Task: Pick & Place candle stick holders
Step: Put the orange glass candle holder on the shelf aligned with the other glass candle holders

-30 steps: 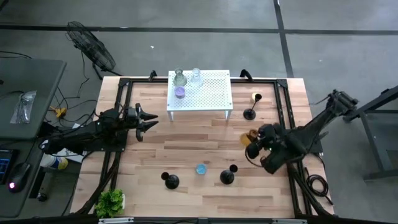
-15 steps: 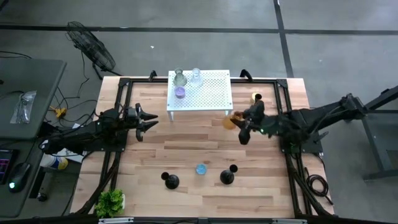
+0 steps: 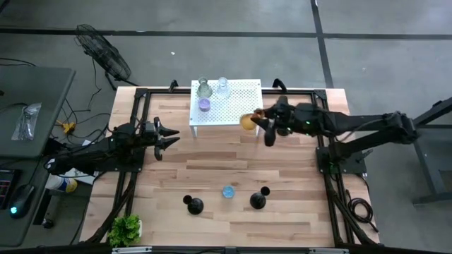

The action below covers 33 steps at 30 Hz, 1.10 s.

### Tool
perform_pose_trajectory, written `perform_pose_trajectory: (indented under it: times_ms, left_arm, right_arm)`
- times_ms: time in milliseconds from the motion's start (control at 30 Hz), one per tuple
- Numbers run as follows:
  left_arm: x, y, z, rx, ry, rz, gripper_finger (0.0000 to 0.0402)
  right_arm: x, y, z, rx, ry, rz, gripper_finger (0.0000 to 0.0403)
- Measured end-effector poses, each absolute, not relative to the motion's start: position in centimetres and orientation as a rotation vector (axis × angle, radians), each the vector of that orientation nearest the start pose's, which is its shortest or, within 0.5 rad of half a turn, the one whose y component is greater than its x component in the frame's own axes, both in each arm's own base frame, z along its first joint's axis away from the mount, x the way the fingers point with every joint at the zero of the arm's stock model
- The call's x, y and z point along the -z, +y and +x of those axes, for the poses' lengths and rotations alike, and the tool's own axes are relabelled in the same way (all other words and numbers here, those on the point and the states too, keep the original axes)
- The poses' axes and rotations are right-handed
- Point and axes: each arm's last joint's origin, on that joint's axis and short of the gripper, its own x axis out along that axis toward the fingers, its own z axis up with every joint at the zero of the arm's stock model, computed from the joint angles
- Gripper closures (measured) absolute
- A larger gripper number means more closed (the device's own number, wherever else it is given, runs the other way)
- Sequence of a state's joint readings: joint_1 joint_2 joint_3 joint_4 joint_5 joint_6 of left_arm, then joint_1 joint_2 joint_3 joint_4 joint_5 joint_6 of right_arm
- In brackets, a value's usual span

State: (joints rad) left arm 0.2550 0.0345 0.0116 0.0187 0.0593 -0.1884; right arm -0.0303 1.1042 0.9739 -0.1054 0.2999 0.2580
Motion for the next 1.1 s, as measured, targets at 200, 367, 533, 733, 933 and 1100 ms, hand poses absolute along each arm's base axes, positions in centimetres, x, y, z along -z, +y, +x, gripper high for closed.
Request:
perform_pose_trajectory:
  times_ms: [200, 367, 533, 733, 933, 1100]
  left_arm:
    - [-16.7, 2.3, 9.6, -0.195, -0.014, -0.189, 0.0268]
    - [-16.7, 2.3, 9.6, -0.195, -0.014, -0.189, 0.0268]
    - [-16.7, 2.3, 9.6, -0.195, -0.014, -0.189, 0.0268]
    - [-16.7, 2.3, 9.6, -0.196, -0.014, -0.189, 0.0268]
    - [-16.7, 2.3, 9.6, -0.196, -0.014, -0.189, 0.0268]
    - [-16.7, 2.3, 9.6, -0.195, -0.014, -0.189, 0.0268]
  right_arm:
    - [-35.2, -2.8, 28.1, 0.412, 0.241, 0.208, 0.0280]
    - [-36.0, -3.6, 30.8, 0.561, 0.273, 0.174, 0.0280]
    - [-36.7, -4.4, 31.6, 0.724, 0.252, 0.204, 0.0280]
    - [-36.1, -6.8, 30.8, 0.904, 0.245, 0.310, 0.0280]
    - [-35.4, -9.2, 30.8, 0.982, 0.238, 0.367, 0.0280]
    - [-33.8, -10.7, 31.6, 1.015, 0.270, 0.398, 0.0280]
